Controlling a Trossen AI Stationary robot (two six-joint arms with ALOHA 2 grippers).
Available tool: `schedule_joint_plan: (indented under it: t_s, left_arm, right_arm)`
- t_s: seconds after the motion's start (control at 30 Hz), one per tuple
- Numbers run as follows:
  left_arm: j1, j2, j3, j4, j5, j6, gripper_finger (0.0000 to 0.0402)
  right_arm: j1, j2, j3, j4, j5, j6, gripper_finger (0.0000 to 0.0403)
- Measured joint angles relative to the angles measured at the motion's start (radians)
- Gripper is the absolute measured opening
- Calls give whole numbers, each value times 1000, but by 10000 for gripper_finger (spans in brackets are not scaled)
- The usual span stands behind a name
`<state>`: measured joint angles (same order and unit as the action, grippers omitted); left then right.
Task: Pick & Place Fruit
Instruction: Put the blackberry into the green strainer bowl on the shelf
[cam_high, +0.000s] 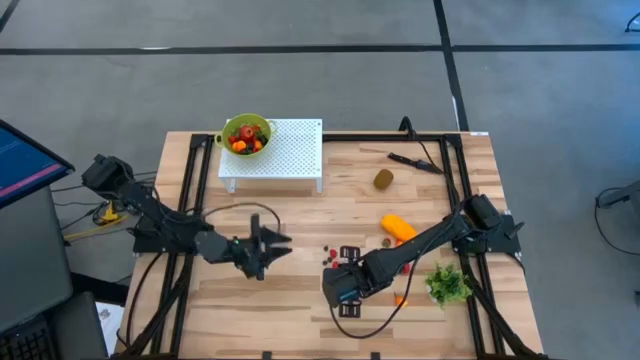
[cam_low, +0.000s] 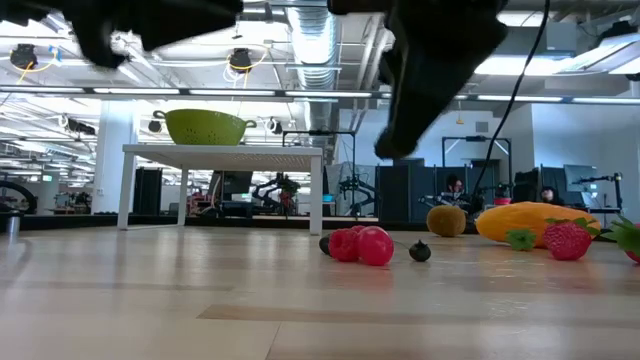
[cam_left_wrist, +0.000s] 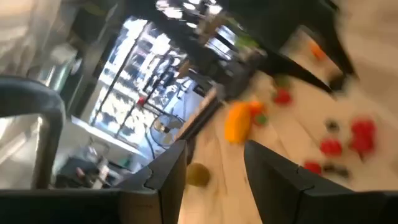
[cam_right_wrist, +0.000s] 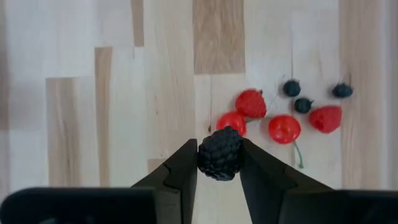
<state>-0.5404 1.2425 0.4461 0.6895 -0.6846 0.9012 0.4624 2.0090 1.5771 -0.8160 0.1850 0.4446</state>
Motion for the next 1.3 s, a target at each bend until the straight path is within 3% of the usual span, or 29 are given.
schedule_joint_plan:
  t_s: [0.1, 0.27, 0.33, 0.7, 0.87, 1.3]
  left_arm:
    - [-14, 81, 0, 24, -22, 129, 154]
    - [-31, 186, 0, 157, -192, 371, 154]
    - [-37, 196, 0, 206, -210, 432, 154]
    - [-42, 139, 0, 232, -179, 380, 154]
    - [-42, 131, 0, 232, -181, 430, 154]
    - [-23, 131, 0, 250, -138, 547, 154]
  right_arm:
    - [-16, 0, 22, 1, 18, -31, 98]
    - [-59, -1, 64, 13, 25, -80, 98]
    - [-77, -1, 86, 12, 26, -112, 98]
    - [-155, -2, 263, 19, 26, -265, 98]
    - [-182, -2, 324, 19, 26, -272, 98]
    - [-247, -3, 354, 48, -15, -321, 98]
